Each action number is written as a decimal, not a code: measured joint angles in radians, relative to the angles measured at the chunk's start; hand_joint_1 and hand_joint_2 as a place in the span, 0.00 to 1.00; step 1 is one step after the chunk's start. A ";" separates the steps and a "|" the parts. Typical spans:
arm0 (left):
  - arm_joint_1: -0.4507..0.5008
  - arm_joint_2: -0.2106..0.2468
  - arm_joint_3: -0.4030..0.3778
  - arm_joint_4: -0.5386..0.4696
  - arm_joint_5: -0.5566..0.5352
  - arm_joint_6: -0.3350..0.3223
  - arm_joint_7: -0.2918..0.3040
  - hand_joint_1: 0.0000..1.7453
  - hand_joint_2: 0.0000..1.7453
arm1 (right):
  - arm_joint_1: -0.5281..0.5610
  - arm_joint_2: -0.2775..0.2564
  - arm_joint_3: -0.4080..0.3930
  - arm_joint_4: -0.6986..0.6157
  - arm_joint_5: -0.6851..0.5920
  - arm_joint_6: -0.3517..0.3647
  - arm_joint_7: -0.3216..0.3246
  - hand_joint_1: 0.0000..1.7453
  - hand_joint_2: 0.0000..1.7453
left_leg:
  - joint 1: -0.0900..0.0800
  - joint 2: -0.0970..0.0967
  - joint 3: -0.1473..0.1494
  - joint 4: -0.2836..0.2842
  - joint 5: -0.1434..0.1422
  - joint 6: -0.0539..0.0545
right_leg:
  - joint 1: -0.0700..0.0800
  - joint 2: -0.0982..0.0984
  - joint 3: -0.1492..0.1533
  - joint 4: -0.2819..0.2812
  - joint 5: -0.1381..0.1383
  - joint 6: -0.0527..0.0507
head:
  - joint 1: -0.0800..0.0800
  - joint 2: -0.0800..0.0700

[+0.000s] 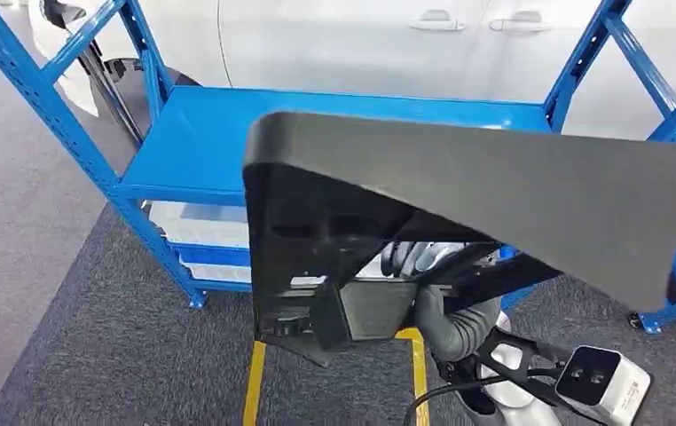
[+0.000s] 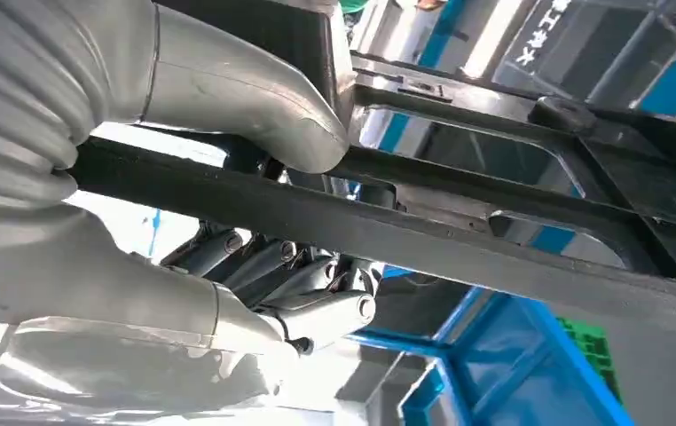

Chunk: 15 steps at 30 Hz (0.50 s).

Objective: Take the parts from the cabinet and place them on the table.

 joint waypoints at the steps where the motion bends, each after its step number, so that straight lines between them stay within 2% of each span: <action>1: 0.002 0.000 0.000 0.000 0.000 0.000 0.000 0.00 0.00 | 0.000 -0.003 0.000 0.002 0.000 -0.001 0.000 0.86 1.00 | 0.000 0.000 -0.020 0.006 0.010 -0.002 | -0.002 0.000 0.022 -0.007 0.035 0.002 | 0.000 0.000; 2: 0.003 -0.001 0.000 0.000 0.000 0.000 0.000 0.00 0.00 | 0.000 -0.006 0.001 0.004 0.000 -0.001 0.000 0.86 1.00 | 0.001 0.000 -0.040 0.014 0.019 -0.005 | -0.005 0.000 0.071 -0.058 0.078 0.003 | 0.000 0.000; 3: 0.004 -0.002 0.000 0.000 0.000 0.000 0.000 0.00 0.00 | -0.001 -0.007 0.001 0.004 0.000 -0.001 0.000 0.86 1.00 | 0.002 0.000 -0.057 0.024 0.025 -0.008 | -0.007 -0.001 0.131 -0.137 0.101 0.003 | 0.000 0.000; 4: 0.003 -0.002 0.000 0.000 0.000 0.000 0.000 0.00 0.00 | -0.003 -0.008 0.001 0.004 0.000 -0.001 0.000 0.86 1.00 | 0.002 0.000 -0.069 0.034 0.030 -0.012 | -0.008 -0.001 0.191 -0.219 0.098 0.002 | 0.000 0.000; 5: 0.004 -0.002 0.000 0.000 0.000 0.000 -0.002 0.00 0.00 | -0.009 -0.009 0.003 0.004 -0.001 -0.001 0.000 0.86 1.00 | -0.002 -0.003 -0.085 0.048 0.035 -0.019 | -0.002 0.000 0.251 -0.316 0.048 -0.004 | 0.000 0.000; 6: 0.005 -0.002 0.000 0.000 0.000 0.000 -0.002 0.00 0.00 | -0.008 -0.010 0.003 0.005 -0.002 -0.001 -0.001 0.86 1.00 | -0.002 -0.003 -0.086 0.049 0.040 -0.023 | 0.000 0.002 0.249 -0.320 0.044 -0.015 | -0.001 0.000; 7: 0.005 -0.002 0.000 0.000 0.000 0.002 -0.002 0.00 0.00 | -0.010 -0.012 0.003 0.005 -0.005 -0.001 0.000 0.86 1.00 | -0.001 -0.002 -0.086 0.048 0.049 -0.031 | 0.002 0.002 0.241 -0.321 0.049 -0.021 | -0.001 0.000; 8: 0.006 -0.002 0.000 0.000 0.002 0.003 -0.002 0.00 0.00 | -0.010 -0.013 0.004 0.006 -0.006 -0.001 0.000 0.86 1.00 | 0.000 -0.002 -0.088 0.046 0.060 -0.036 | 0.004 0.002 0.237 -0.317 0.056 -0.028 | 0.000 0.000; 9: 0.009 -0.002 0.000 0.000 0.003 0.003 -0.003 0.00 0.00 | -0.010 -0.014 0.004 0.008 -0.008 0.001 0.000 0.86 1.00 | 0.001 -0.003 -0.091 0.041 0.071 -0.045 | 0.003 0.000 0.230 -0.323 0.070 -0.040 | 0.000 0.000; 10: 0.013 0.000 0.000 0.001 0.003 0.003 -0.004 0.00 0.00 | -0.015 -0.016 0.005 0.010 -0.013 0.003 0.000 0.86 1.00 | 0.006 -0.005 -0.098 0.051 0.053 -0.049 | -0.003 -0.006 0.220 -0.326 0.083 -0.050 | 0.000 0.000; 11: 0.014 -0.002 0.000 0.001 0.003 0.003 -0.005 0.00 0.00 | -0.019 -0.016 0.006 0.013 -0.019 0.003 0.000 0.86 1.00 | 0.006 -0.005 -0.118 0.088 -0.012 -0.054 | -0.003 -0.005 0.201 -0.326 0.098 -0.058 | -0.001 0.000; 13: 0.013 -0.002 0.000 0.001 0.004 0.003 -0.005 0.00 0.00 | -0.020 -0.018 0.006 0.016 -0.026 0.009 0.000 0.86 1.00 | 0.011 -0.005 -0.156 0.227 -0.129 -0.064 | -0.002 -0.003 0.168 -0.326 0.119 -0.061 | -0.001 0.000; 14: 0.012 -0.002 0.000 0.001 0.003 0.003 -0.006 0.00 0.00 | -0.021 -0.021 0.006 0.020 -0.029 0.015 0.000 0.86 1.00 | 0.011 -0.005 -0.173 0.308 -0.160 -0.068 | -0.002 -0.004 0.151 -0.325 0.132 -0.060 | -0.001 0.000; 15: 0.012 -0.002 0.000 0.001 0.003 0.003 -0.005 0.00 0.00 | -0.021 -0.023 0.006 0.023 -0.031 0.018 0.000 0.86 1.00 | 0.012 -0.005 -0.178 0.359 -0.152 -0.070 | -0.002 -0.005 0.136 -0.325 0.144 -0.058 | -0.001 0.000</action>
